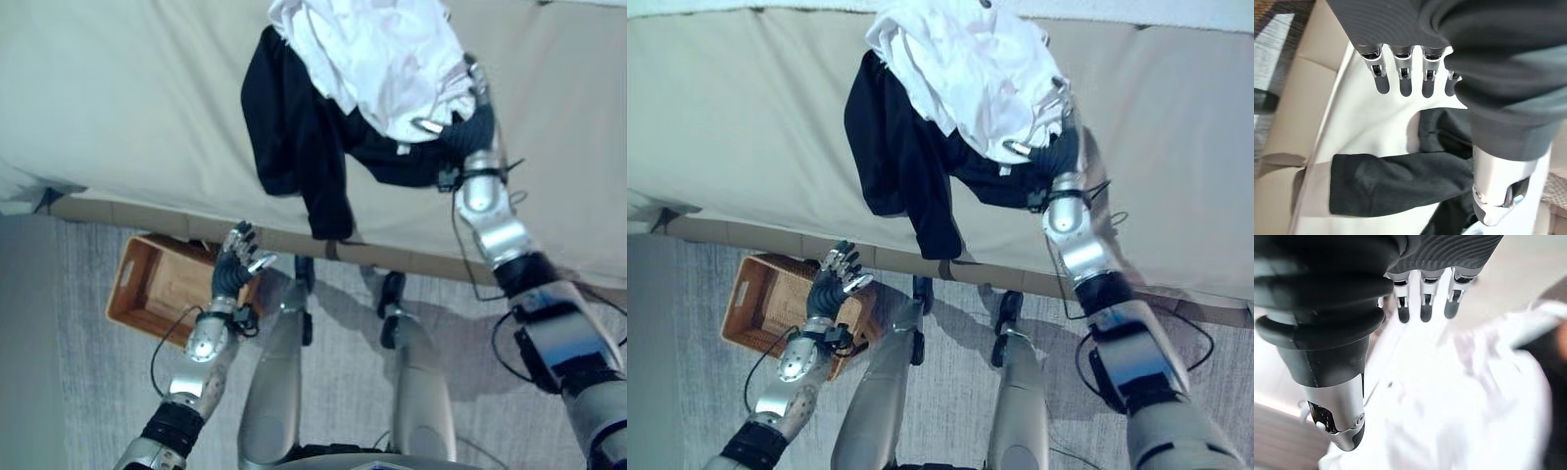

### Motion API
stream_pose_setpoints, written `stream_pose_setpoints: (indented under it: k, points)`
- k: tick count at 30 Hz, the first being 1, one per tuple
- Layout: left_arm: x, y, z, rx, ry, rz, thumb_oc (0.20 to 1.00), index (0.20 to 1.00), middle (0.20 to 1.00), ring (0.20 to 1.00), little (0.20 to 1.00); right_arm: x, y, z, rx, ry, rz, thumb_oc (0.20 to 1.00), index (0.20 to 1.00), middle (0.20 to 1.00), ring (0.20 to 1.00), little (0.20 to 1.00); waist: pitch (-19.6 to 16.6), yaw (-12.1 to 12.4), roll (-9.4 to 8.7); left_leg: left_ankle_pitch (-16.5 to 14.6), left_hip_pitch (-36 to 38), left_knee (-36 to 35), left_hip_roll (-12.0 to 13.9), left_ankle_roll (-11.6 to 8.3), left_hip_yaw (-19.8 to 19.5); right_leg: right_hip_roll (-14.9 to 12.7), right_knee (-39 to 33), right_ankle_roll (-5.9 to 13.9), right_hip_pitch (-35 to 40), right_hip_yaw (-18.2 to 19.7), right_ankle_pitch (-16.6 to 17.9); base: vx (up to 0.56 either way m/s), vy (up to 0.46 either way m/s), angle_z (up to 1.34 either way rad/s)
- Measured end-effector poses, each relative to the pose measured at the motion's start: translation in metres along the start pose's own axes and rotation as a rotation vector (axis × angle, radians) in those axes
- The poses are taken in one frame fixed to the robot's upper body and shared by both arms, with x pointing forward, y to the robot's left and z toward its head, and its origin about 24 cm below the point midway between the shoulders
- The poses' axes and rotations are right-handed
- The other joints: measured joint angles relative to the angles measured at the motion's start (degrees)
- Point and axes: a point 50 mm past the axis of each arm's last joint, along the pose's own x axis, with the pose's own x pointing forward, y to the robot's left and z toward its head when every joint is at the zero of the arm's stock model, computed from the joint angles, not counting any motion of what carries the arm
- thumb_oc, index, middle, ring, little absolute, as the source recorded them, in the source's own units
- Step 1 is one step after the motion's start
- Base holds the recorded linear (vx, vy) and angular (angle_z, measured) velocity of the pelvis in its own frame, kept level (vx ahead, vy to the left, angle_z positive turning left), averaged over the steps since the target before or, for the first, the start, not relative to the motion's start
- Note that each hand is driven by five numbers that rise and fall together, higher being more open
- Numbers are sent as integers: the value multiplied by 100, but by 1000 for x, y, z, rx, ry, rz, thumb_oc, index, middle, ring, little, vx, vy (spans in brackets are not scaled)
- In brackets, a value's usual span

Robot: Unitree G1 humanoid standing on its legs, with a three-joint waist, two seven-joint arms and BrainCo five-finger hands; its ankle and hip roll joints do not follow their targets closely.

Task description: Pick up clothes into the bucket

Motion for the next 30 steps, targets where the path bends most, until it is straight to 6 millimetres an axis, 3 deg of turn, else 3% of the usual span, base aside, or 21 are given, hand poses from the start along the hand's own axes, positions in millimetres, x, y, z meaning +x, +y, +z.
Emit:
stream_pose_setpoints:
  k: [5,13,18,22,24,30]
  points:
    - [0,-4,-1,5,8,-18,1000,1000,1000,1000,1000,29,-25,26,-134,-111,-99,1000,1000,1000,1000,1000,1,-1,-7,-1,-338,159,-24,1,-103,-46,291,-59,-349,-59,-102,40,10,9]
    - [3,-6,8,9,-26,-28,1000,1000,1000,1000,1000,62,-36,56,-288,-176,-148,1000,1000,1000,1000,1000,-11,43,-23,0,-874,360,-50,-1,-153,-81,541,-79,-878,-61,-127,42,-5,3]
    - [5,-8,10,6,-36,-36,1000,1000,1000,1000,1000,72,-31,52,-405,-138,-56,1000,1000,1000,1000,1000,-14,165,-30,3,-1034,429,-81,-5,-245,-119,641,-89,-991,-142,-159,28,-21,7]
    - [5,-10,14,4,-51,-49,1000,1000,1000,1000,1000,72,-27,39,-454,-73,25,1000,1000,1000,1000,1000,-32,228,-49,-14,-1044,443,-136,-49,-281,-183,742,-63,-1019,-156,-243,55,-23,8]
    - [6,-11,19,8,-66,-60,1000,1000,1000,1000,1000,70,-31,21,-502,8,54,1000,1000,1000,1000,1000,-66,312,-91,3,-1118,490,-154,-93,-316,-198,807,-58,-1081,-166,-289,50,-16,9]
    - [8,-15,24,11,-85,-86,1000,1000,1000,1000,1000,74,-48,8,-535,116,31,1000,1000,1000,1000,1000,-66,476,-91,9,-1201,573,-170,-87,-402,-212,848,-60,-1095,-243,-294,4,-1,4]
